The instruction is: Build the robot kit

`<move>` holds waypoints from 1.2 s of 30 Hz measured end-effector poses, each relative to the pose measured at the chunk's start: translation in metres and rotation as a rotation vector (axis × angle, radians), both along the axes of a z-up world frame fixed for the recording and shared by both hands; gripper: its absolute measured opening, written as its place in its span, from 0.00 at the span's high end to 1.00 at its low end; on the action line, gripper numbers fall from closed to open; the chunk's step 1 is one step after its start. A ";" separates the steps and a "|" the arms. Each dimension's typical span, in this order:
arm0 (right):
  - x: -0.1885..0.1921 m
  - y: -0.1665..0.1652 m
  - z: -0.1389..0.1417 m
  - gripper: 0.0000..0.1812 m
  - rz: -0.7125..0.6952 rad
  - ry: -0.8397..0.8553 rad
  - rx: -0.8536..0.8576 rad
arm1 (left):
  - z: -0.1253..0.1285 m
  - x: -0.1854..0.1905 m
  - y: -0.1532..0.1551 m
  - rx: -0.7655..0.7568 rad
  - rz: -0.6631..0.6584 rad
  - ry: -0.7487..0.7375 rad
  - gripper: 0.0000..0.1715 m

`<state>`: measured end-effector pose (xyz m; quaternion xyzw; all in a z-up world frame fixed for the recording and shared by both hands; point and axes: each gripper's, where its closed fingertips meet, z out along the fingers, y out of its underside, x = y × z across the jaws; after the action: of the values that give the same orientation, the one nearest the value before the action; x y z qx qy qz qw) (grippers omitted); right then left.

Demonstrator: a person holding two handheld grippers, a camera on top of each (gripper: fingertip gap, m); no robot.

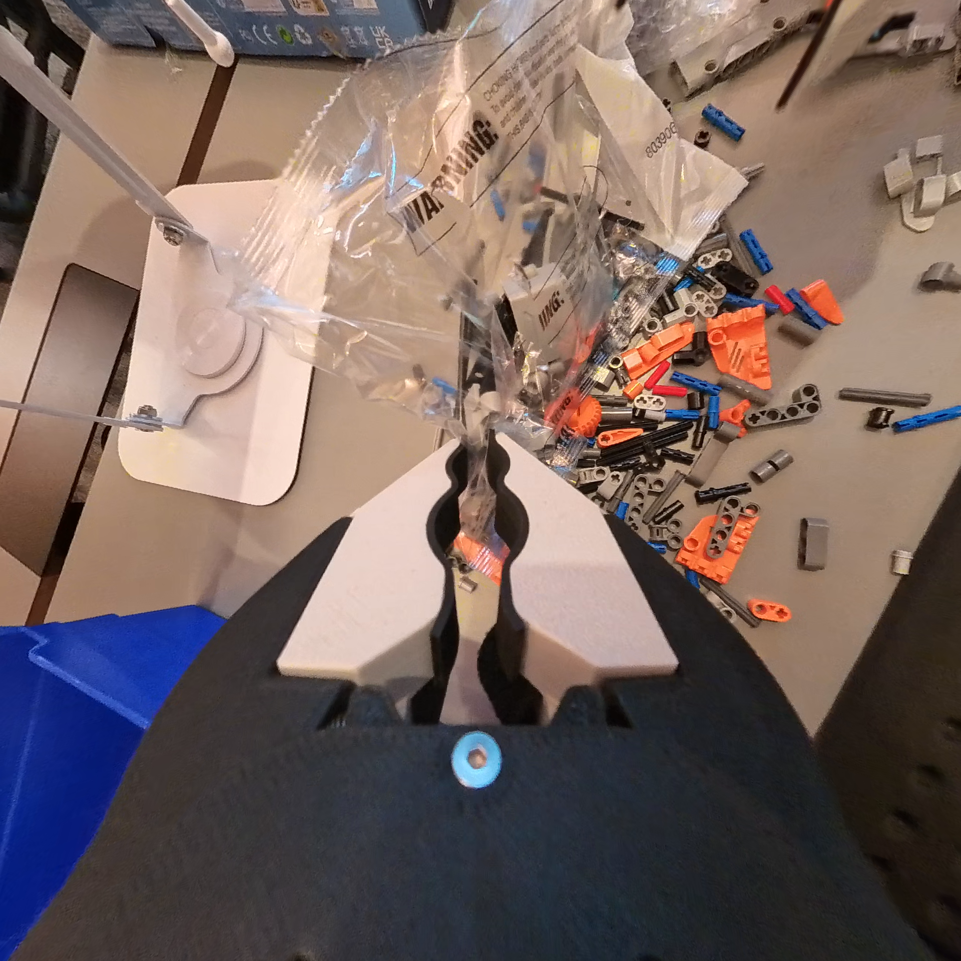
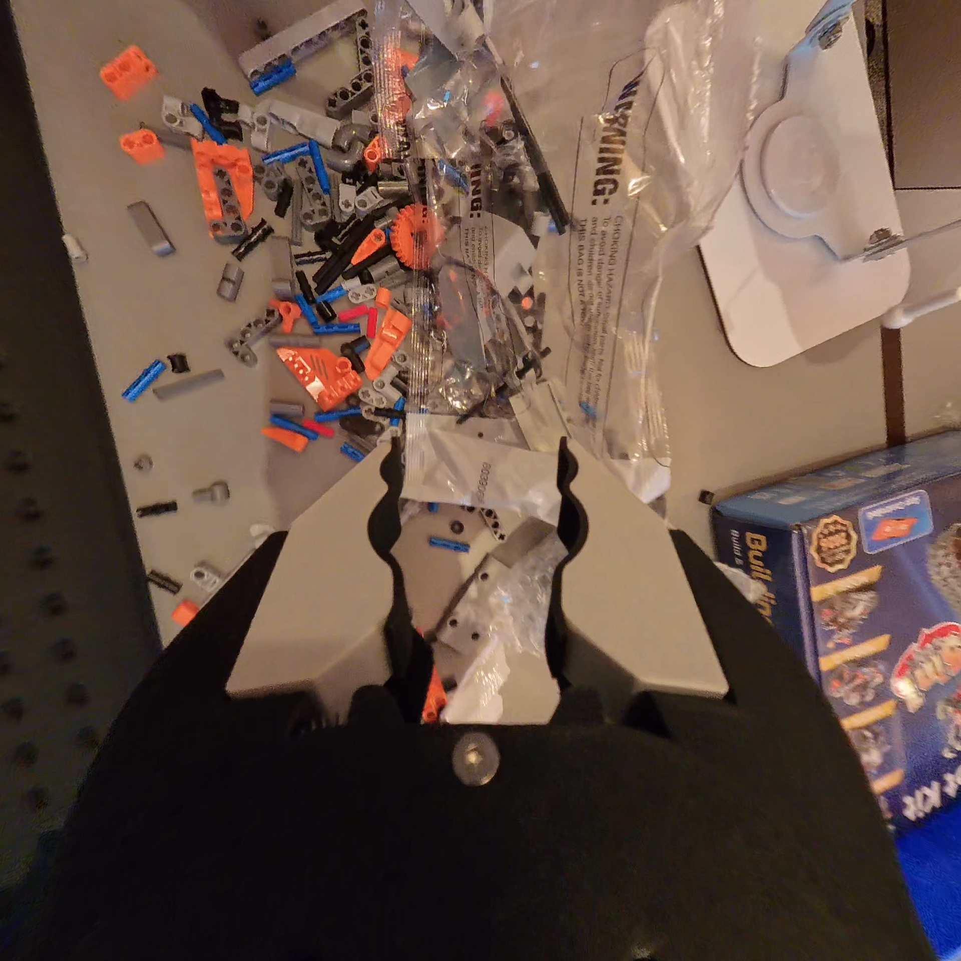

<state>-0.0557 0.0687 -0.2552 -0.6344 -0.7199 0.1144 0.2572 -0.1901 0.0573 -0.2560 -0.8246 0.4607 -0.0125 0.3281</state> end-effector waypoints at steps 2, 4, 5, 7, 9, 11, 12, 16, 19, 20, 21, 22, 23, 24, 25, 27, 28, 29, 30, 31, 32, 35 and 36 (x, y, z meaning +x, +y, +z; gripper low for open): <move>-0.003 0.007 -0.004 0.63 -0.034 0.033 0.029 | 0.001 0.000 -0.001 -0.003 0.002 -0.004 0.98; -0.006 0.017 0.000 0.62 -0.061 0.082 0.072 | 0.004 -0.001 -0.001 -0.001 0.007 -0.015 0.98; -0.005 0.024 0.001 0.60 -0.075 0.090 0.098 | 0.005 -0.001 -0.001 0.003 0.006 -0.016 0.98; 0.001 0.035 0.000 0.58 -0.108 0.084 0.089 | 0.009 -0.001 -0.002 0.018 0.004 -0.023 0.98; 0.005 0.042 0.003 0.59 -0.130 0.112 0.067 | 0.015 0.000 -0.002 0.042 0.001 -0.036 0.98; 0.010 0.046 0.007 0.60 -0.145 0.135 0.045 | 0.022 0.002 -0.002 0.063 -0.001 -0.054 0.98; 0.013 0.049 0.008 0.59 -0.154 0.146 0.038 | 0.026 0.002 -0.002 0.075 -0.002 -0.065 0.98; 0.020 0.057 0.014 0.59 -0.184 0.179 0.026 | 0.048 0.007 0.000 0.111 -0.003 -0.125 0.98; 0.024 0.059 0.021 0.60 -0.198 0.221 0.003 | 0.068 0.011 0.003 0.127 -0.006 -0.171 0.98; 0.026 0.060 0.023 0.61 -0.205 0.233 0.002 | 0.074 0.012 0.005 0.129 -0.004 -0.183 0.98; 0.028 0.061 0.024 0.61 -0.212 0.244 -0.002 | 0.082 0.014 0.007 0.131 -0.004 -0.203 0.98; 0.030 0.061 0.025 0.61 -0.213 0.258 -0.017 | 0.089 0.016 0.009 0.139 -0.003 -0.220 0.98; 0.030 0.060 0.026 0.61 -0.212 0.273 -0.032 | 0.095 0.017 0.011 0.143 -0.001 -0.223 0.98; 0.032 0.060 0.026 0.62 -0.215 0.285 -0.042 | 0.101 0.017 0.013 0.148 0.002 -0.221 0.98; 0.033 0.059 0.026 0.62 -0.216 0.294 -0.051 | 0.106 0.018 0.016 0.155 0.003 -0.224 0.98; 0.038 0.060 0.026 0.62 -0.220 0.308 -0.063 | 0.117 0.019 0.019 0.162 0.009 -0.223 0.98; 0.040 0.061 0.027 0.62 -0.226 0.319 -0.069 | 0.123 0.019 0.021 0.171 0.013 -0.224 0.98; 0.042 0.061 0.028 0.62 -0.230 0.331 -0.079 | 0.129 0.019 0.022 0.179 0.016 -0.225 0.98; 0.045 0.062 0.029 0.62 -0.231 0.340 -0.088 | 0.135 0.018 0.024 0.188 0.020 -0.225 0.98; 0.047 0.062 0.029 0.63 -0.234 0.345 -0.093 | 0.142 0.017 0.025 0.200 0.023 -0.225 0.98; 0.049 0.064 0.030 0.63 -0.239 0.347 -0.092 | 0.149 0.017 0.026 0.208 0.026 -0.230 0.98; 0.055 0.067 0.031 0.63 -0.253 0.364 -0.102 | 0.168 0.013 0.030 0.231 0.037 -0.229 0.98; 0.056 0.067 0.031 0.63 -0.257 0.371 -0.106 | 0.173 0.013 0.031 0.236 0.038 -0.231 0.98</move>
<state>0.0002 0.1358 -0.2240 -0.7014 -0.5667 0.2334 0.3639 -0.1775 0.0884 -0.0827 -0.7821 0.4025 -0.0466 0.4734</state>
